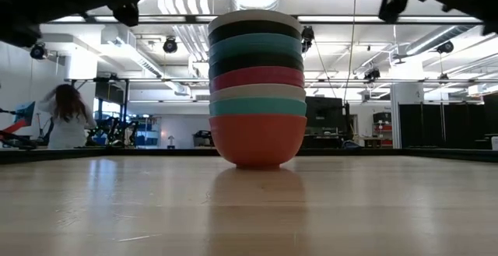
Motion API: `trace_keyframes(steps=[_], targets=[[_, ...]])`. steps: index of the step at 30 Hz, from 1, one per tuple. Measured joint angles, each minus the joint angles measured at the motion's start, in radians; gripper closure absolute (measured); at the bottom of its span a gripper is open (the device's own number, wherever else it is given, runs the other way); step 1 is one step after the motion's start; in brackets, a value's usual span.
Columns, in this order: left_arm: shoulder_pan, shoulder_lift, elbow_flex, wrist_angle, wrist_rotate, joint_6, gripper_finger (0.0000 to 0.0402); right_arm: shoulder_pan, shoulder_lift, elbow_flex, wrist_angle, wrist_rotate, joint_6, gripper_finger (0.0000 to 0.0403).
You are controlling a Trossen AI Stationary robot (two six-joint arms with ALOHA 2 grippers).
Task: Nest bowls inside each other
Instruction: Return to Home Position
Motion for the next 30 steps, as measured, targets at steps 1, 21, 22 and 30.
trace_keyframes(steps=[1,21,22,30], targets=[[0.03,-0.006,0.004,0.001,0.032,-0.002,0.0401,-0.054,-0.012,0.009,-0.006,-0.076,0.013,0.0376],[0.152,-0.572,-0.188,-0.383,0.135,-0.137,0.0402,-0.407,-0.729,-0.152,-0.275,-0.434,0.22,0.0376],[0.149,-0.607,-0.188,-0.429,0.136,-0.138,0.0402,-0.405,-0.723,-0.164,-0.299,-0.423,0.229,0.0376],[0.145,-0.871,-0.189,-0.869,0.06,-0.164,0.0402,-0.393,-0.732,-0.166,-0.646,-0.323,0.211,0.0376]])
